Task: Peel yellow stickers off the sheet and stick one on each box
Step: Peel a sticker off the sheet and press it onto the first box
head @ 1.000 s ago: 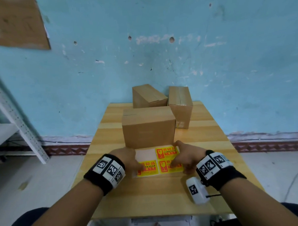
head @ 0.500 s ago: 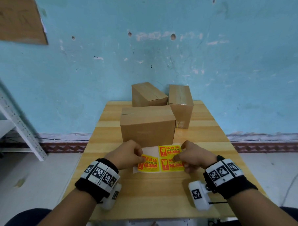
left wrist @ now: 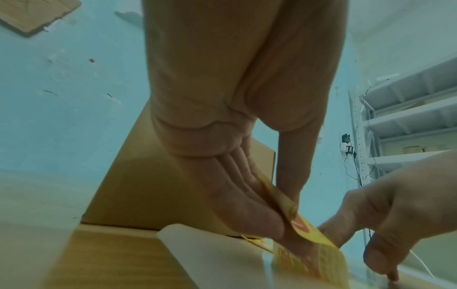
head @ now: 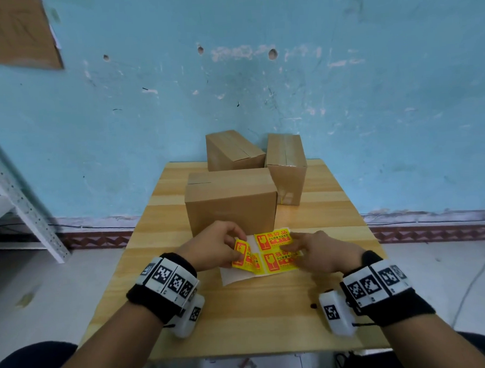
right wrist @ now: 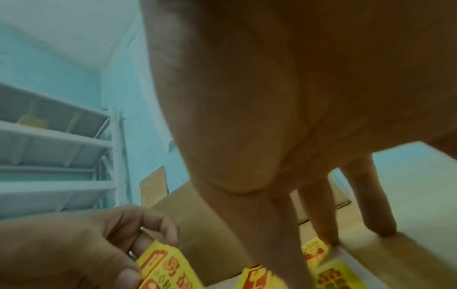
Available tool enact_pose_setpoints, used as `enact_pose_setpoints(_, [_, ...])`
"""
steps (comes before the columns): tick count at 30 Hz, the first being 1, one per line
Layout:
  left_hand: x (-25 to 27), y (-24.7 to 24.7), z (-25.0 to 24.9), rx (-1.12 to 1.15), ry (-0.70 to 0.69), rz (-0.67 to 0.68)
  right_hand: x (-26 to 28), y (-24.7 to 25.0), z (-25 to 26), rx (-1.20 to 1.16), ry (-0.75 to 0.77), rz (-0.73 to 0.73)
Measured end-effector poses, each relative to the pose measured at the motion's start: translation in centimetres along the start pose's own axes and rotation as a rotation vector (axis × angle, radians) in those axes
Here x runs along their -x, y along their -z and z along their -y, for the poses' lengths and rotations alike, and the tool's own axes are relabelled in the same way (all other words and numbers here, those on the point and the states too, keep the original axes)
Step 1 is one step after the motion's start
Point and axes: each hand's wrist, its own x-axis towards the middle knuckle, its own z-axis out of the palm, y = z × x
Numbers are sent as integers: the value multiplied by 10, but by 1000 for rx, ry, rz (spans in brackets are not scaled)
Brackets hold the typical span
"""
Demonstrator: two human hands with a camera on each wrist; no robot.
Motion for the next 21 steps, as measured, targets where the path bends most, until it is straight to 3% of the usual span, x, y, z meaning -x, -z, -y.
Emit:
enact_pose_setpoints(4, [2, -2, -2, -53, -17, 92, 8, 4, -7, 138, -89, 74])
enact_pose_setpoints(9, [4, -1, -8, 5, -68, 9, 12, 10, -26, 144, -143, -8])
enact_pose_setpoints(12, [5, 1, -8, 86, -50, -33, 20, 16, -23, 34, -112, -81])
enact_pose_setpoints(16, [8, 3, -5, 75, -30, -101, 26, 20, 0, -317, 67, -332])
enact_pose_setpoints(19, [11, 6, -6, 96, -38, -155, 25, 20, 30, -646, 177, -285])
enact_pose_setpoints(21, [12, 7, -6, 129, -61, -241, 21, 17, 48, -683, 220, -256])
